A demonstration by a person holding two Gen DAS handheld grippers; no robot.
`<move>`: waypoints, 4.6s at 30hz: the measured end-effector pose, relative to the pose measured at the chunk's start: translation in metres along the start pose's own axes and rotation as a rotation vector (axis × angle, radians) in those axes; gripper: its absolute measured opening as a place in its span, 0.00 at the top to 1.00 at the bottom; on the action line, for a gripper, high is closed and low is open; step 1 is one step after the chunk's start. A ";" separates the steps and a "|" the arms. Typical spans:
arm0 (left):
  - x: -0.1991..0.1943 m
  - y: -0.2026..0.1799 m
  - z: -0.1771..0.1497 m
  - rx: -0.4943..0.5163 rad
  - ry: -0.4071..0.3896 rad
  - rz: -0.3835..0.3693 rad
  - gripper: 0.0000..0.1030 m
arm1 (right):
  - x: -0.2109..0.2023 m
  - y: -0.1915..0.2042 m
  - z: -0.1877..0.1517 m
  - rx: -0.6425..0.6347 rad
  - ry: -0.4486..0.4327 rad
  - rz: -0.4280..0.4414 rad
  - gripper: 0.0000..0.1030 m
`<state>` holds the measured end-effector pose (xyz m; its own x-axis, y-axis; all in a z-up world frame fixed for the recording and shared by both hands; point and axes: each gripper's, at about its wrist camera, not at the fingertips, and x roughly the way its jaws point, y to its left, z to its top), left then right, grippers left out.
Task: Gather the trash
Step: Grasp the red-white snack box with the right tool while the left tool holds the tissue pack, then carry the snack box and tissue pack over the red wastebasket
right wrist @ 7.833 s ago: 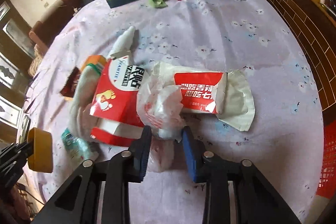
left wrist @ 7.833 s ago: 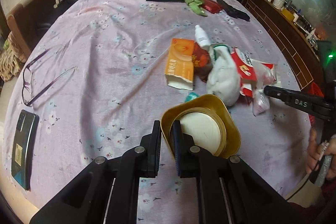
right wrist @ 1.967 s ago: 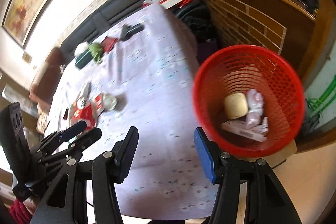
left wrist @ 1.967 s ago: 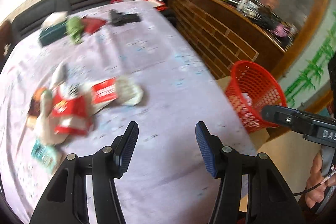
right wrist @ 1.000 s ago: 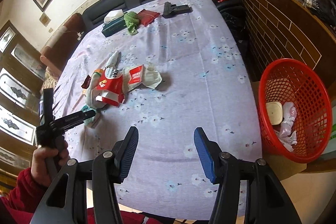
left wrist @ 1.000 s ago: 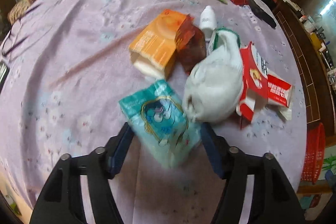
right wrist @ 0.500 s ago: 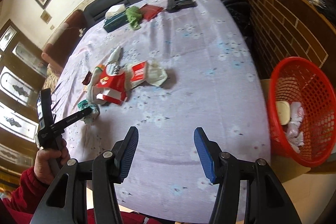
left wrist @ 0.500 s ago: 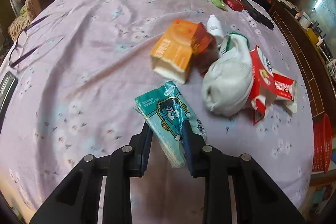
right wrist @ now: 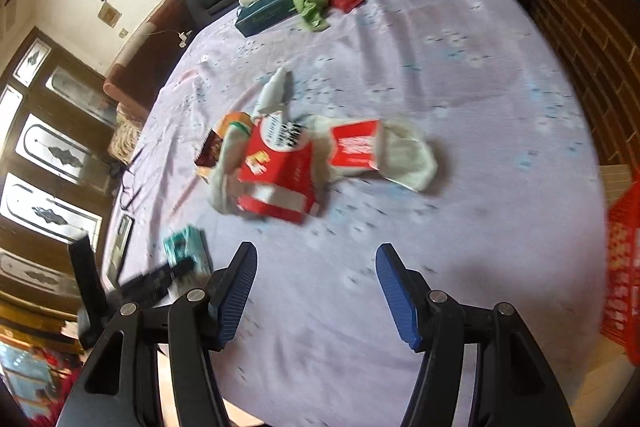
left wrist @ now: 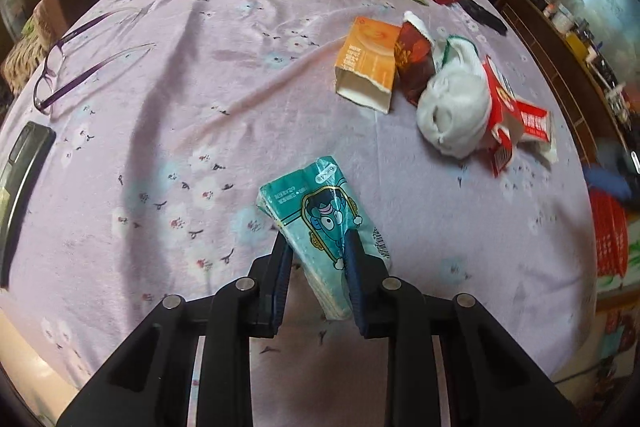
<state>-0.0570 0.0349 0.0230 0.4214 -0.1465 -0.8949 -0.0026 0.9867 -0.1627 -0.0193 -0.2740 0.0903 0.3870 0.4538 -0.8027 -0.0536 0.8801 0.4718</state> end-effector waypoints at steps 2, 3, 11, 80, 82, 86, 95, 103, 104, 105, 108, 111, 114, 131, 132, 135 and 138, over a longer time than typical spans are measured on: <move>-0.001 0.000 -0.002 0.028 0.005 0.003 0.76 | 0.018 0.006 0.012 0.029 0.003 0.024 0.36; -0.001 0.000 -0.002 0.038 0.007 0.003 0.76 | 0.028 0.009 0.018 0.041 0.004 0.024 0.36; -0.002 -0.002 -0.003 0.098 0.012 0.000 0.76 | 0.094 0.031 0.054 0.094 0.029 0.022 0.34; -0.037 -0.199 -0.004 0.429 -0.143 -0.051 0.76 | -0.083 -0.063 -0.059 0.077 -0.210 -0.085 0.66; -0.035 -0.202 -0.004 0.435 -0.142 -0.052 0.76 | -0.085 -0.067 -0.059 0.084 -0.213 -0.086 0.66; -0.034 -0.208 -0.004 0.444 -0.139 -0.055 0.76 | -0.088 -0.072 -0.060 0.094 -0.217 -0.088 0.66; -0.031 -0.221 -0.005 0.473 -0.136 -0.061 0.76 | -0.094 -0.084 -0.062 0.118 -0.224 -0.097 0.66; -0.030 -0.232 -0.007 0.497 -0.133 -0.075 0.76 | -0.102 -0.093 -0.068 0.138 -0.236 -0.107 0.66; -0.030 -0.234 -0.008 0.501 -0.133 -0.077 0.76 | -0.104 -0.094 -0.069 0.142 -0.238 -0.108 0.66; -0.030 -0.236 -0.008 0.505 -0.133 -0.080 0.76 | -0.105 -0.096 -0.070 0.146 -0.240 -0.110 0.66; -0.029 -0.242 -0.009 0.515 -0.131 -0.087 0.76 | -0.109 -0.102 -0.072 0.159 -0.246 -0.116 0.66; -0.029 -0.249 -0.010 0.527 -0.131 -0.095 0.76 | -0.115 -0.107 -0.076 0.174 -0.254 -0.123 0.66; -0.029 -0.257 -0.011 0.542 -0.129 -0.104 0.76 | -0.120 -0.113 -0.079 0.187 -0.262 -0.129 0.66; -0.029 -0.315 -0.016 0.651 -0.128 -0.177 0.76 | -0.164 -0.162 -0.104 0.317 -0.336 -0.189 0.66; -0.030 -0.319 -0.016 0.661 -0.131 -0.185 0.76 | -0.169 -0.166 -0.105 0.329 -0.344 -0.196 0.66; -0.035 -0.335 -0.015 0.686 -0.136 -0.213 0.76 | -0.183 -0.179 -0.107 0.364 -0.375 -0.216 0.66; -0.041 -0.353 -0.012 0.705 -0.136 -0.253 0.76 | -0.198 -0.193 -0.110 0.399 -0.407 -0.239 0.66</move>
<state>-0.0842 -0.3083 0.1117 0.4407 -0.4092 -0.7990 0.6694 0.7428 -0.0112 -0.1873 -0.5183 0.1183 0.6705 0.0917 -0.7362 0.3960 0.7949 0.4597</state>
